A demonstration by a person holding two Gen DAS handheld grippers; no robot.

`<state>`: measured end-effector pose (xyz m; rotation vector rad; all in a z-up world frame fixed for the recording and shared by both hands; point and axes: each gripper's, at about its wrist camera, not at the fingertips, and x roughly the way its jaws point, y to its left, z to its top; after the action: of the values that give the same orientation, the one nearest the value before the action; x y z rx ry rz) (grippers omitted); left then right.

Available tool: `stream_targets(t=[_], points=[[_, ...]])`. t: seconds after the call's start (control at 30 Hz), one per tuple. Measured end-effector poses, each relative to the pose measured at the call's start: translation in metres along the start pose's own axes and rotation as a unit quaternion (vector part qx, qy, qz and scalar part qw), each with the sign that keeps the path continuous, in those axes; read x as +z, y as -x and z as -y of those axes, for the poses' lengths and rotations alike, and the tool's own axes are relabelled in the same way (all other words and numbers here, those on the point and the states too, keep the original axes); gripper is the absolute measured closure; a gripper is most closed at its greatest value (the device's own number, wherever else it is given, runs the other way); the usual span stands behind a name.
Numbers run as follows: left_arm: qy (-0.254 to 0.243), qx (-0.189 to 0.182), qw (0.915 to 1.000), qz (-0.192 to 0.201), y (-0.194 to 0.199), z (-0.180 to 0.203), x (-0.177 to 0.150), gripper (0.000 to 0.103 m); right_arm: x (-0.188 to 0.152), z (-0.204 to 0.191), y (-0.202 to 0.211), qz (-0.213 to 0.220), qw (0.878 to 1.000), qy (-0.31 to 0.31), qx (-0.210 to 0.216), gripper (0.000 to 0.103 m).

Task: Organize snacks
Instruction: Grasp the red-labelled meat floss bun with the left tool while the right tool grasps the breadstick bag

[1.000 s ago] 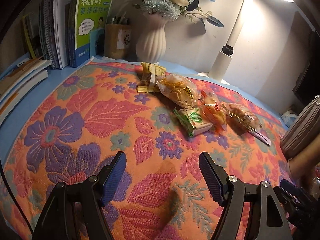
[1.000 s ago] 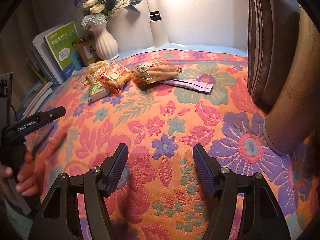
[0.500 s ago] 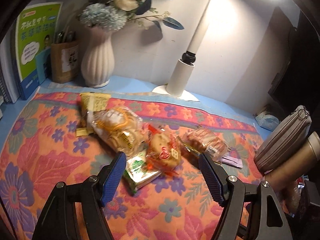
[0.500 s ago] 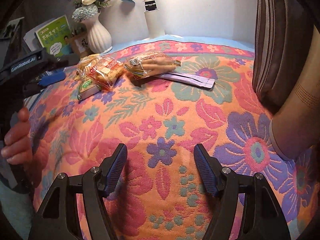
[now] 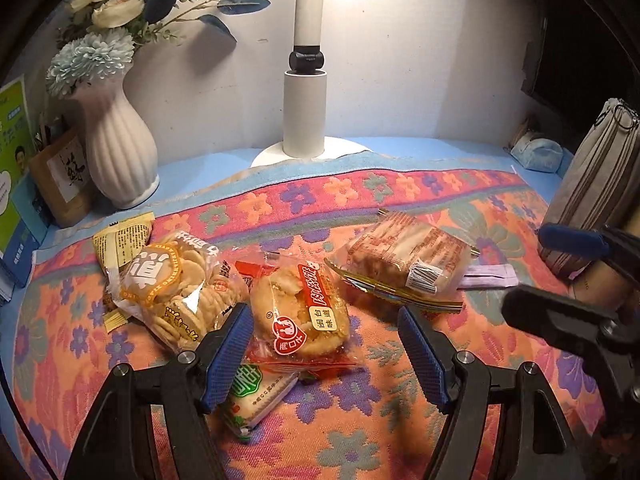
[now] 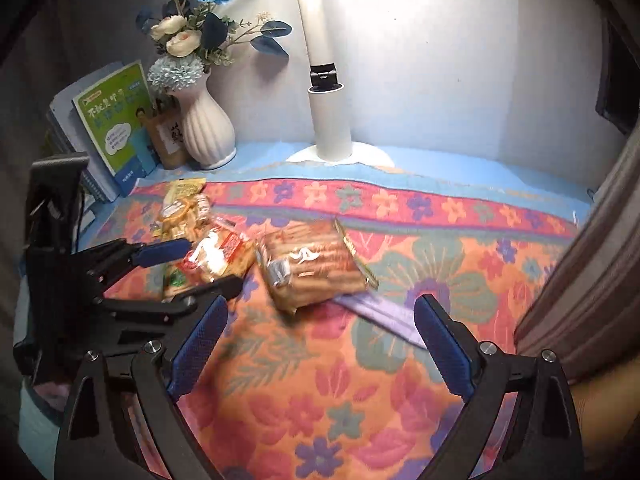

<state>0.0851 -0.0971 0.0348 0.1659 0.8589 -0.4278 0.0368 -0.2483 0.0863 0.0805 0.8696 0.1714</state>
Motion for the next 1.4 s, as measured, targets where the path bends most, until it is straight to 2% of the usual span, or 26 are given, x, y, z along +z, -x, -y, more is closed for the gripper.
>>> stream_targets(t=[0.07,0.1,0.13,0.4,0.47,0.53,0.57,0.7,0.87,0.97,1.1,1.2,1.27,1.4], points=[[-0.003,0.004,1.0000,-0.004,-0.007,-0.001,-0.002,0.034,0.007,0.005,-0.020,-0.016,1.000,-0.011,0.022,0.008],[-0.002,0.008,1.0000,-0.005,-0.011,-0.002,-0.003,0.042,0.008,0.008,-0.026,-0.023,0.999,-0.016,0.032,0.008],[0.000,0.012,0.9999,-0.005,-0.014,-0.004,-0.006,0.046,0.010,0.009,-0.034,-0.032,0.998,-0.019,0.042,0.008],[0.009,0.010,0.9998,0.017,-0.005,-0.006,-0.011,0.055,0.014,0.002,-0.073,-0.057,0.997,-0.007,0.055,0.008],[0.021,0.001,0.9996,0.017,-0.002,-0.009,-0.012,0.056,0.010,0.000,-0.079,-0.059,0.996,-0.007,0.061,0.015],[0.021,0.005,0.9996,0.019,-0.001,-0.009,-0.014,0.057,0.009,0.001,-0.080,-0.058,0.996,-0.013,0.061,0.031],[0.021,0.002,0.9996,0.022,0.000,-0.009,-0.013,0.057,0.008,0.001,-0.079,-0.056,0.997,-0.012,0.060,0.032],[0.020,-0.002,0.9995,0.023,0.004,-0.006,-0.014,0.058,0.008,0.003,-0.057,-0.029,0.998,-0.015,0.059,0.041],[0.027,-0.039,0.9981,0.039,0.042,0.005,-0.032,0.058,-0.007,0.006,-0.009,-0.014,0.998,-0.023,0.057,0.041],[0.022,-0.060,0.9974,0.032,0.066,0.016,-0.057,0.058,-0.038,0.007,0.026,-0.014,0.998,-0.023,0.057,0.041],[0.013,-0.089,0.9959,0.007,0.085,0.029,-0.097,0.058,-0.081,0.006,0.046,-0.015,0.999,-0.019,0.040,0.041],[0.013,-0.077,0.9968,-0.016,0.082,0.031,-0.113,0.058,-0.103,0.007,0.045,-0.023,0.999,-0.017,0.028,0.041],[0.026,-0.073,0.9967,-0.022,0.085,0.028,-0.119,0.056,-0.111,0.007,0.043,-0.025,0.999,-0.016,0.022,0.040],[0.059,-0.060,0.9963,-0.016,0.098,0.021,-0.125,0.025,-0.117,0.001,0.048,-0.022,0.999,0.001,0.037,0.035]])
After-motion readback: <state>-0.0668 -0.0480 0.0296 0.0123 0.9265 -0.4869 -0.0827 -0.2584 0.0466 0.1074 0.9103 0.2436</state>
